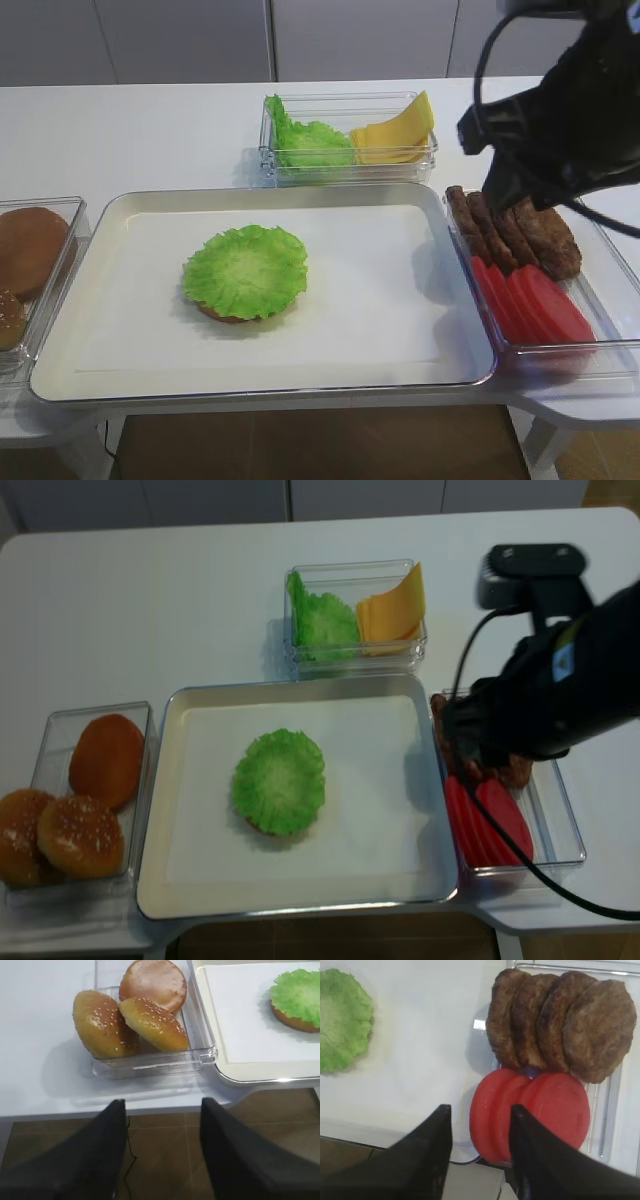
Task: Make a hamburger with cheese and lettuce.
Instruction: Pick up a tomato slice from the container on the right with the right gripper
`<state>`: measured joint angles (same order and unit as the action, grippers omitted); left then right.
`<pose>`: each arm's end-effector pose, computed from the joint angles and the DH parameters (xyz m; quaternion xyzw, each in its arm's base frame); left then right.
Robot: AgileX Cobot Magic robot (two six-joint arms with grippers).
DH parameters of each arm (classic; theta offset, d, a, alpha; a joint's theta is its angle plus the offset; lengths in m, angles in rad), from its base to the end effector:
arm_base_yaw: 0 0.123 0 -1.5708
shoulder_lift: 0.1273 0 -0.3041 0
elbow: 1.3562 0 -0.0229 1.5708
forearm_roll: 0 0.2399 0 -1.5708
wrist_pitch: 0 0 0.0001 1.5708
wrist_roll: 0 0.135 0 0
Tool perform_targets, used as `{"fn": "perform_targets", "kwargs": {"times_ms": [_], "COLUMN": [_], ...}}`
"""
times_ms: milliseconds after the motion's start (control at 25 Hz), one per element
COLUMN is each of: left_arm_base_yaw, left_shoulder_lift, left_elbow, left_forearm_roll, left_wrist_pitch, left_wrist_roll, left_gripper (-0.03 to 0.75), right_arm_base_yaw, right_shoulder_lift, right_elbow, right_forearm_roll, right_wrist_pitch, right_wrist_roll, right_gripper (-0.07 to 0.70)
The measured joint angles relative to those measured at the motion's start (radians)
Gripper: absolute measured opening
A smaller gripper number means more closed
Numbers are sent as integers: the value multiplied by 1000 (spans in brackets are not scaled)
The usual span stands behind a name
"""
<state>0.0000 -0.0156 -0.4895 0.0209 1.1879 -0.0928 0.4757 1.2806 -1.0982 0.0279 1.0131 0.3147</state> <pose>-0.0043 0.0026 0.2341 -0.0421 0.8824 -0.0114 0.4685 0.2224 0.1182 0.3023 -0.0738 0.9705 0.1004 0.2065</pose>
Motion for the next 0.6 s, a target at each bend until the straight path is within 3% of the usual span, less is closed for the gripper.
{"fn": "perform_targets", "kwargs": {"times_ms": [320,600], "left_arm_base_yaw": [0,0], "left_shoulder_lift": [0,0], "left_elbow": [0,0], "left_forearm_roll": [0,0], "left_wrist_pitch": [0,0], "left_wrist_roll": [0,0], "left_gripper": [358,358], "right_arm_base_yaw": [148,182], "right_shoulder_lift": [132,185], "right_elbow": [-19,-19], "right_forearm_roll": [-162,-267], "right_wrist_pitch": [40,71], "right_wrist_roll": [113,201], "right_gripper": [289,289]}}
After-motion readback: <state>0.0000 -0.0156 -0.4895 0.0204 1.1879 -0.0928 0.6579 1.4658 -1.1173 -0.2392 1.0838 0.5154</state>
